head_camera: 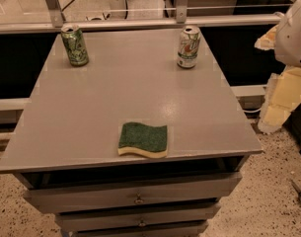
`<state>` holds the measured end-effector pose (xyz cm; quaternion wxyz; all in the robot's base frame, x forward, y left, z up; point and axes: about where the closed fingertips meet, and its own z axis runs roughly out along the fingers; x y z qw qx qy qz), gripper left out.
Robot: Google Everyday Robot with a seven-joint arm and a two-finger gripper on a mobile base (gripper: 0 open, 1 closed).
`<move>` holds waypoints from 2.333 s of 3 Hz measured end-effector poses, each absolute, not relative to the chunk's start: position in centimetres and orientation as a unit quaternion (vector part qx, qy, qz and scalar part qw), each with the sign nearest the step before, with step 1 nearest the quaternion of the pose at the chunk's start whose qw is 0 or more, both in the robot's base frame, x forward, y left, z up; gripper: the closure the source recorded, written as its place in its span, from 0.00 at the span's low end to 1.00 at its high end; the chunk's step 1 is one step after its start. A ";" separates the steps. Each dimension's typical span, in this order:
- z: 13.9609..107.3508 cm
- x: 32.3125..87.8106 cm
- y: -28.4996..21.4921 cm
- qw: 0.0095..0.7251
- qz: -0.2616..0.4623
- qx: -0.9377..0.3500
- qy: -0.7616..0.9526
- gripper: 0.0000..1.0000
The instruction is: Move green can near 7up can
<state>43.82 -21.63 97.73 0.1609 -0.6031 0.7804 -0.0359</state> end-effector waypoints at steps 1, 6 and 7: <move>97.7 43.8 -21.6 0.161 -0.036 -0.603 0.780 0.00; 93.7 55.7 -3.8 0.311 0.155 -0.543 0.765 0.00; 93.7 55.7 -3.8 0.311 0.155 -0.543 0.765 0.00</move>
Offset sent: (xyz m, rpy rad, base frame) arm 0.0463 0.0469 -0.0241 0.1302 -0.0368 0.0201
